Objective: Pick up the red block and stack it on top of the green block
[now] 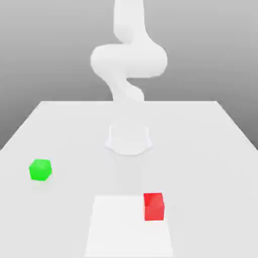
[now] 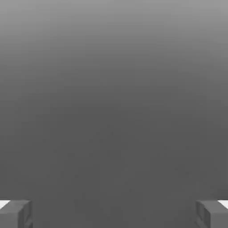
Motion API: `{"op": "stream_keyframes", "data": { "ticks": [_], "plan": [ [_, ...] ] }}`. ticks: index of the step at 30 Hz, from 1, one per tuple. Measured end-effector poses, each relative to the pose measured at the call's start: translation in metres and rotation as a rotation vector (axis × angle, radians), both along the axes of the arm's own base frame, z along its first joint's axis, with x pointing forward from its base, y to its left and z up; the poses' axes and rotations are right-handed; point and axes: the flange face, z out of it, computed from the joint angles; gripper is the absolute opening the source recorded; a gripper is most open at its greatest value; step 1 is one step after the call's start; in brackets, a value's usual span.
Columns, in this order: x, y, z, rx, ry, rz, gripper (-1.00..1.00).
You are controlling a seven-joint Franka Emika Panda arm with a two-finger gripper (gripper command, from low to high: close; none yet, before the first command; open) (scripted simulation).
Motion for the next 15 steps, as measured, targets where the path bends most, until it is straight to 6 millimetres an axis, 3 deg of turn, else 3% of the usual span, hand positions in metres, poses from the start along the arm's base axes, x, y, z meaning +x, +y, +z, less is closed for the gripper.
{"op": "stream_keyframes", "data": {
  "ticks": [7, 15],
  "plan": [
    [0.049, 0.021, -0.100, 0.122, 0.139, -0.244, 0.00],
    [0.073, 0.030, -0.218, 0.254, 0.281, -0.534, 0.00]
  ]
}}
